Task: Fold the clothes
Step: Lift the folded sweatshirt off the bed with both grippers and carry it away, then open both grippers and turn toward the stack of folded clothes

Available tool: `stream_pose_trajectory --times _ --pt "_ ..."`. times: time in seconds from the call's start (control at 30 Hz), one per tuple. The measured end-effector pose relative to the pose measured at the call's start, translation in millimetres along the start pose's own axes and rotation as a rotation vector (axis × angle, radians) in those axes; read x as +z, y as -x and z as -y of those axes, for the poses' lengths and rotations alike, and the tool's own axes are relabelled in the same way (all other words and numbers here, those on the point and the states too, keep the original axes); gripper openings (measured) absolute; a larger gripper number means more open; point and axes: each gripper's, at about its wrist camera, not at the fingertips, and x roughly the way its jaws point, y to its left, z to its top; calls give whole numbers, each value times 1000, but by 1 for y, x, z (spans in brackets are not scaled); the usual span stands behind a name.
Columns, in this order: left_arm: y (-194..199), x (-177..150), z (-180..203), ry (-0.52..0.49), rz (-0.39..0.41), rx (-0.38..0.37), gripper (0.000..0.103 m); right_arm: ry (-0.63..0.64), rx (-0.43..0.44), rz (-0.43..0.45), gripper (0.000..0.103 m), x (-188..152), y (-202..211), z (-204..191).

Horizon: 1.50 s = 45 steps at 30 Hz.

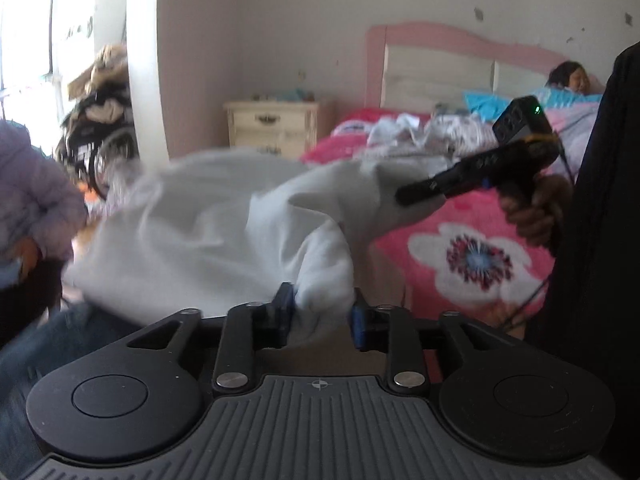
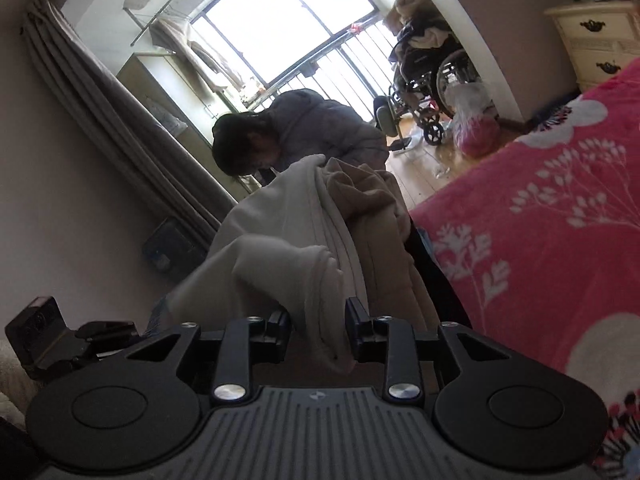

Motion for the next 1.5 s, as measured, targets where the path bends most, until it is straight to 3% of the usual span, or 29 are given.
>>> stream_pose_trajectory --times 0.2,0.37,0.43,0.53,0.77,0.93,1.0,1.13,1.23,1.5 --pt "27 2 -1 -2 -78 -57 34 6 -31 -6 40 -7 51 -9" --pt "36 38 -22 98 -26 -109 40 -2 -101 136 40 2 113 -12" --pt "29 59 -36 158 3 -119 41 -1 -114 183 45 6 128 -16" --pt "10 76 -37 148 24 -108 44 -4 -139 193 54 11 132 -19" --pt "-37 101 -6 121 -40 -124 45 90 -383 131 53 44 128 -11" --pt "-86 172 16 45 -20 -124 45 111 -460 196 50 97 152 22" --pt "-123 200 22 105 -12 -170 45 95 -450 224 48 113 163 41" --pt "-174 205 38 171 18 -241 45 82 -365 193 44 127 160 87" --pt "-200 188 40 182 -26 -238 45 99 -258 116 43 123 133 116" --pt "-248 173 16 198 -172 -138 45 162 -15 -147 34 112 37 178"
